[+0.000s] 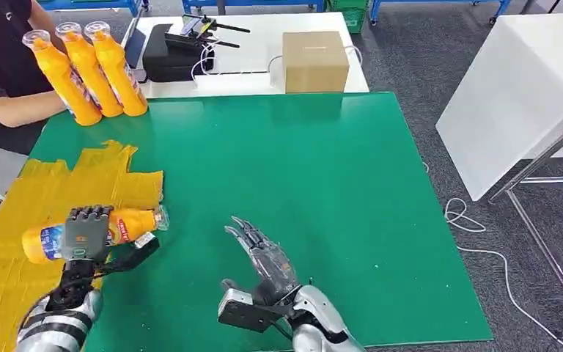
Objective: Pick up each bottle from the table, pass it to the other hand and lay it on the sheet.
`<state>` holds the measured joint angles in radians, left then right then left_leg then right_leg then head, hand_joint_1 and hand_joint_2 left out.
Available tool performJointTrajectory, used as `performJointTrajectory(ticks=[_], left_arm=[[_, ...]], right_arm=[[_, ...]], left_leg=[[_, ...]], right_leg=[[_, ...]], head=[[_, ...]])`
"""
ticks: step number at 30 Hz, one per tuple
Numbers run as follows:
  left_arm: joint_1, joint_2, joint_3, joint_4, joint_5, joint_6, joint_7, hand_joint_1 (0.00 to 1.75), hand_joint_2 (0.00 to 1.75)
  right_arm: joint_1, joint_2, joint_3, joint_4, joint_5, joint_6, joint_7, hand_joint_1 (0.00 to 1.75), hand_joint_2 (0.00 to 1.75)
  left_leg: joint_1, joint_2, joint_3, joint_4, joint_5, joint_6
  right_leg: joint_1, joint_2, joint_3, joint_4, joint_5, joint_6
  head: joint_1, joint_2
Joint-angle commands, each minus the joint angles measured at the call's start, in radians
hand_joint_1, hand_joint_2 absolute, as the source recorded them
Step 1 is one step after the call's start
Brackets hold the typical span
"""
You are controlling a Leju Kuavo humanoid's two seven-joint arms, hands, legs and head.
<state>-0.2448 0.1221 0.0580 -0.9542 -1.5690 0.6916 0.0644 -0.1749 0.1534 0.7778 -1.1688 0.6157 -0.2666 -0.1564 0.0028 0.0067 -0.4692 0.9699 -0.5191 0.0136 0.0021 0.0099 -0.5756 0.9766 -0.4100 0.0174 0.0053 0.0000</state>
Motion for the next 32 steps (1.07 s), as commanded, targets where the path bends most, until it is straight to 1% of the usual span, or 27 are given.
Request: performJointTrajectory(ticks=[1,2,4,6,11,12,13,15,16,18,19,20,21,23,24,26,27,28,29,30,32], left_arm=[[-0.196,0.037,-0.044,0.532,0.037,-0.062,-0.11,0.0,1.75],[-0.196,0.037,-0.044,0.532,0.037,-0.062,-0.11,0.0,1.75],[-0.196,0.037,-0.044,0.532,0.037,-0.062,-0.11,0.0,1.75],[-0.196,0.037,-0.044,0.532,0.037,-0.062,-0.11,0.0,1.75],[-0.196,0.037,-0.044,0.532,0.037,-0.062,-0.11,0.0,1.75],[-0.198,0.038,-0.046,0.535,0.032,-0.083,-0.108,0.0,1.75],[-0.199,0.04,-0.048,0.535,0.024,-0.102,-0.095,0.0,0.0],[-0.193,0.039,-0.042,0.532,0.021,-0.073,-0.084,0.0,0.0],[-0.192,0.04,-0.043,0.532,0.004,-0.048,-0.056,0.0,0.0],[-0.185,0.034,-0.021,0.519,0.019,0.0,-0.077,0.0,0.0],[-0.155,0.028,-0.004,0.435,0.043,0.007,-0.107,0.0,0.0],[-0.085,0.014,0.033,0.275,0.072,0.007,-0.145,0.0,0.0],[-0.043,-0.012,0.081,0.174,0.111,0.007,-0.187,0.0,0.0],[-0.029,-0.046,0.125,0.123,0.171,0.007,-0.262,0.0,0.0],[-0.038,-0.062,0.137,0.131,0.2,0.007,-0.29,0.0,0.0],[-0.049,-0.102,0.166,0.127,0.35,0.007,-0.414,0.0,0.0],[-0.053,-0.106,0.149,0.135,0.424,0.007,-0.464,0.0,0.0],[-0.042,-0.107,0.124,0.111,0.473,0.006,-0.482,0.0,0.0],[-0.029,-0.107,0.1,0.079,0.514,-0.003,-0.491,0.0,0.0],[-0.013,-0.104,0.072,0.039,0.537,-0.022,-0.487,0.0,0.0],[-0.013,-0.105,0.066,0.032,0.538,-0.025,-0.485,0.0,0.0]], right_arm=[[-0.039,-0.028,0.008,0.021,-0.009,0.024,0.005,0.0,0.0],[-0.039,-0.028,0.008,0.021,-0.009,0.024,0.005,0.0,0.0],[-0.039,-0.028,0.008,0.021,-0.009,0.024,0.005,0.0,0.0],[-0.039,-0.028,0.008,0.021,-0.009,0.024,0.005,0.0,0.0],[-0.039,-0.028,0.008,0.021,-0.009,0.024,0.005,0.0,0.0],[-0.039,-0.027,0.008,0.022,-0.01,0.025,0.005,0.0,0.0],[-0.04,-0.026,0.009,0.024,-0.01,0.029,0.005,0.0,0.0],[-0.04,-0.026,0.009,0.026,-0.013,0.031,0.005,0.0,0.0],[-0.039,-0.026,0.008,0.028,-0.015,0.03,0.005,0.0,0.0],[-0.036,-0.028,0.006,0.029,-0.019,0.025,0.003,0.0,0.0],[-0.034,-0.03,0.004,0.028,-0.02,0.022,0.001,0.0,0.0],[-0.026,-0.035,0.0,0.023,-0.023,0.017,-0.004,0.0,0.0],[-0.015,-0.039,-0.006,0.016,-0.025,0.01,-0.007,0.0,0.0],[0.001,-0.044,-0.013,0.006,-0.024,-0.001,-0.011,0.0,0.0],[0.009,-0.045,-0.018,-0.002,-0.022,-0.008,-0.012,0.0,0.0],[0.029,-0.044,-0.034,-0.025,-0.017,-0.019,-0.019,0.0,0.0],[0.037,-0.043,-0.042,-0.034,-0.015,-0.016,-0.021,0.0,0.0],[0.043,-0.042,-0.048,-0.04,-0.011,-0.015,-0.022,0.0,0.0],[0.048,-0.041,-0.053,-0.044,-0.008,-0.014,-0.024,0.0,0.0],[0.05,-0.04,-0.056,-0.044,-0.001,-0.013,-0.024,0.0,0.0],[0.05,-0.039,-0.057,-0.044,0.0,-0.013,-0.024,0.0,0.0]], left_leg=[[0.002,-0.001,0.005,-0.004,0.001,-0.001],[0.001,0.0,0.005,-0.004,0.001,-0.001],[0.001,-0.001,0.004,-0.003,0.001,-0.001],[0.0,-0.003,0.004,-0.002,0.001,-0.001],[0.001,-0.002,0.007,-0.003,0.001,-0.001],[0.0,-0.002,0.008,-0.002,0.001,-0.002],[0.0,-0.002,0.008,-0.002,0.001,-0.002],[0.001,-0.002,0.008,-0.003,0.002,-0.002],[0.0,-0.003,0.009,-0.002,0.002,-0.002],[0.0,-0.003,0.01,-0.002,0.002,-0.002],[0.001,-0.003,0.009,-0.003,0.002,-0.002],[0.0,-0.003,0.01,-0.002,0.002,-0.002],[0.0,-0.003,0.009,-0.003,0.003,-0.002],[0.0,-0.003,0.009,-0.003,0.002,-0.002],[0.0,-0.005,0.01,-0.002,0.002,-0.002],[0.0,-0.007,0.009,-0.001,0.002,-0.002],[0.0,-0.009,0.008,-0.001,0.002,-0.001],[0.001,-0.01,0.007,-0.001,0.002,-0.001],[-0.001,-0.007,0.007,0.0,0.002,-0.002],[0.001,-0.007,0.006,-0.001,0.001,-0.002],[0.0,-0.007,0.005,-0.001,0.001,-0.002]], right_leg=[[0.0,-0.002,0.007,-0.004,0.001,0.001],[-0.002,0.0,0.007,-0.003,0.001,0.0],[-0.002,0.0,0.005,-0.003,0.002,0.0],[-0.002,0.0,0.006,-0.001,0.001,0.0],[-0.002,0.001,0.009,-0.002,0.002,0.0],[-0.003,0.0,0.009,0.0,0.001,0.0],[-0.002,0.0,0.009,-0.001,0.001,0.0],[-0.002,0.001,0.009,-0.001,0.002,0.0],[-0.002,0.0,0.01,0.0,0.001,0.0],[-0.002,-0.003,0.011,0.0,0.001,0.0],[-0.002,-0.002,0.011,-0.001,0.002,0.0],[-0.002,-0.003,0.012,0.0,0.001,0.0],[-0.002,-0.002,0.011,-0.001,0.002,0.0],[-0.002,-0.002,0.011,-0.001,0.001,0.001],[-0.003,-0.004,0.012,0.001,0.0,0.001],[-0.002,-0.006,0.011,0.0,0.0,0.001],[-0.002,-0.009,0.01,0.0,-0.001,0.001],[-0.001,-0.009,0.01,-0.001,0.0,0.002],[-0.002,-0.007,0.008,0.001,-0.001,0.001],[0.0,-0.007,0.008,-0.001,0.0,0.001],[-0.001,-0.006,0.008,-0.001,-0.001,0.001]], head=[[0.0,0.0],[-0.001,0.0],[0.0,0.0],[-0.001,0.0],[-0.001,0.0],[-0.001,0.0],[-0.001,0.0],[-0.001,0.0],[-0.001,0.0],[-0.001,0.0],[-0.001,0.0],[0.0,0.0],[-0.001,0.0],[0.0,0.0],[-0.002,0.0],[-0.001,0.0],[0.0,0.0],[0.0,0.0],[0.0,0.0],[0.0,0.0],[0.0,0.0]])
